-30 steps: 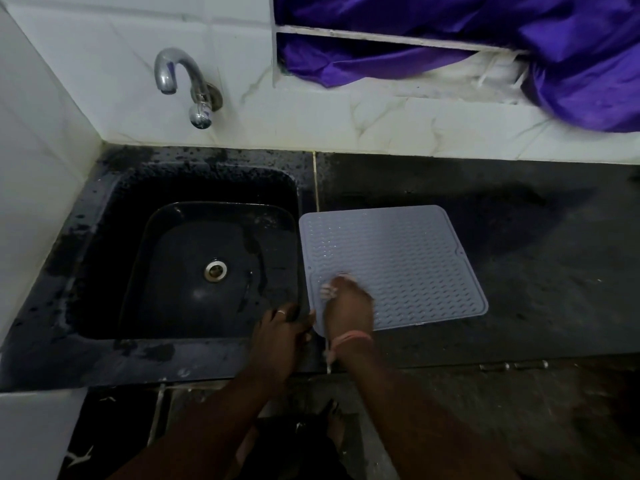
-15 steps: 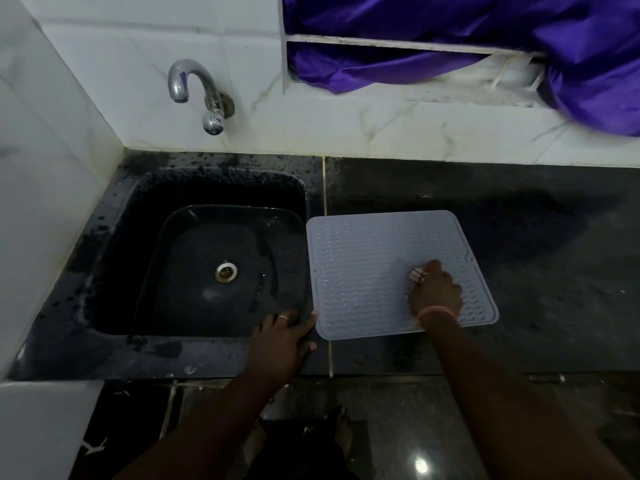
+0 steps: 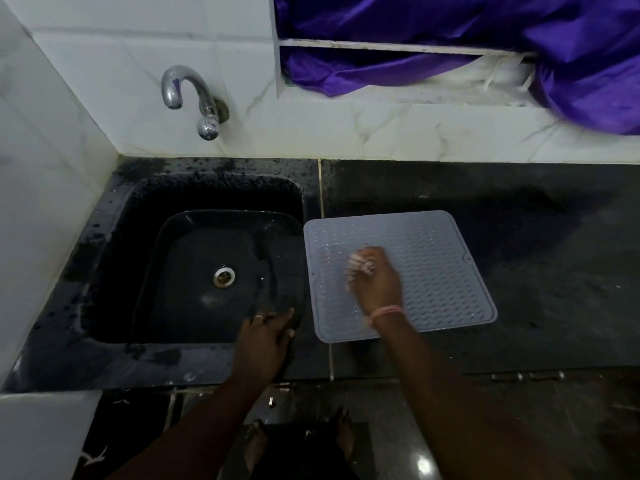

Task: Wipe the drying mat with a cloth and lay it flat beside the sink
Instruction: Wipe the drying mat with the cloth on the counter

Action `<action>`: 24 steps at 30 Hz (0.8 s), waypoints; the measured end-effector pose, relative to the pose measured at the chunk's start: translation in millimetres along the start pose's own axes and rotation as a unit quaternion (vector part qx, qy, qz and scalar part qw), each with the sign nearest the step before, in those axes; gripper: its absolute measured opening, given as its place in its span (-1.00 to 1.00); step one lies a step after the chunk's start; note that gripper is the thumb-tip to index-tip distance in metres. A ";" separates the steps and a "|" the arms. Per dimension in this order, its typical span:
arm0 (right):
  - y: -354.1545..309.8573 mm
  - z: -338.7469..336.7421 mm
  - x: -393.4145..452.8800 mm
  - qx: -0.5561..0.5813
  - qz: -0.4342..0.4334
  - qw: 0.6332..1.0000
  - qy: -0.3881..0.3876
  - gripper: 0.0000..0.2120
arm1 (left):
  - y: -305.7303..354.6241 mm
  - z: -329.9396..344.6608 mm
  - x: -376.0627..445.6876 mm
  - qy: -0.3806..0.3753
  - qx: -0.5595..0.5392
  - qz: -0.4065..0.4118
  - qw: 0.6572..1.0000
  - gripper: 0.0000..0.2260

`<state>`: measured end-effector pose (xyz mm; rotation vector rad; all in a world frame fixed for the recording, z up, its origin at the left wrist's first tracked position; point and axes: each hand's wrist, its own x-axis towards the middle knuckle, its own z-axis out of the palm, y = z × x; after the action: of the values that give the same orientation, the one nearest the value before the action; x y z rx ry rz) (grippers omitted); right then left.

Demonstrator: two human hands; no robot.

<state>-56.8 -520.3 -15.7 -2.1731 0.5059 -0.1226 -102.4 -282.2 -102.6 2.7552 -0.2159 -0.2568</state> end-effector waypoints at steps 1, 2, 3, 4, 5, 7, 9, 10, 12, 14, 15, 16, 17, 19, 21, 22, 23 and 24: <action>14.8 -9.0 10.1 -0.067 0.018 0.996 0.047 -0.79 | 2.6 -0.1 2.3 -0.008 -0.009 -0.006 1.000 -0.54; 26.5 -10.2 15.0 -0.115 0.040 0.990 0.069 -0.78 | 6.2 -0.7 3.4 -0.015 -0.025 -0.010 1.000 -0.55; 31.5 -5.5 13.2 -0.141 0.057 0.985 0.079 -0.77 | 9.9 -0.2 4.0 -0.020 -0.041 -0.009 0.999 -0.56; 30.4 5.8 5.6 -0.174 0.059 0.980 0.082 -0.77 | 15.0 -2.5 3.7 -0.025 -0.049 -0.010 0.998 -0.58; 24.4 21.1 -6.6 -0.209 0.035 0.974 0.083 -0.79 | 16.9 -2.9 4.6 -0.024 -0.051 -0.011 0.998 -0.59; 2.7 57.0 -35.7 -0.239 -0.043 0.970 0.035 -0.81 | 20.4 -6.7 6.0 -0.013 -0.057 -0.012 0.998 -0.65; -24.1 87.0 -57.5 -0.158 -0.094 0.979 -0.084 -0.82 | 16.3 -6.7 9.7 -0.009 -0.103 -0.034 0.994 -0.78; -35.7 93.5 -61.0 -0.099 -0.087 0.979 -0.154 -0.82 | 12.1 -6.7 12.7 -0.012 -0.120 -0.057 0.991 -0.85; -46.0 88.3 -51.1 0.021 -0.044 0.978 -0.205 -0.81 | -0.5 -5.8 20.0 -0.006 -0.142 -0.101 0.985 -0.90; -34.3 64.1 -30.4 0.079 -0.029 0.988 -0.127 -0.82 | -7.6 -8.0 26.9 -0.009 -0.178 -0.127 0.976 -0.89; -22.7 46.5 -19.2 0.065 -0.032 0.995 -0.070 -0.84 | -8.2 -9.0 31.0 -0.010 -0.203 -0.128 0.971 -0.85; -5.6 26.8 -6.5 0.016 -0.029 0.999 -0.007 -0.86 | -4.4 -12.4 34.3 -0.015 -0.230 -0.120 0.966 -0.79; 12.7 5.8 6.0 -0.044 -0.015 0.998 0.052 -0.87 | 0.5 -14.9 38.2 -0.021 -0.256 -0.104 0.961 -0.73; 47.4 -26.4 25.6 -0.122 0.049 0.982 0.135 -0.66 | 8.7 -14.9 42.6 -0.057 -0.276 -0.053 0.958 -0.62; 67.0 -33.0 36.6 -0.189 0.109 0.966 0.138 -0.39 | 15.5 -10.2 43.4 -0.118 -0.217 -0.013 0.969 -0.52; 68.6 -25.1 37.5 -0.216 0.114 0.962 0.119 -0.39 | 18.4 -8.3 42.1 -0.145 -0.173 -0.002 0.974 -0.47; 64.4 -12.1 34.4 -0.250 0.100 0.958 0.100 -0.47 | 17.4 -4.1 43.1 -0.155 -0.150 0.004 0.977 -0.44; 57.0 3.1 27.8 -0.290 0.073 0.950 0.093 -0.57 | 18.7 -3.2 43.8 -0.156 -0.133 0.007 0.979 -0.42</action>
<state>-48.4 -559.5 -64.9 -2.6981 0.8976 -0.1062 -61.4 -306.4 -99.4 2.4364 -0.2616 -0.6658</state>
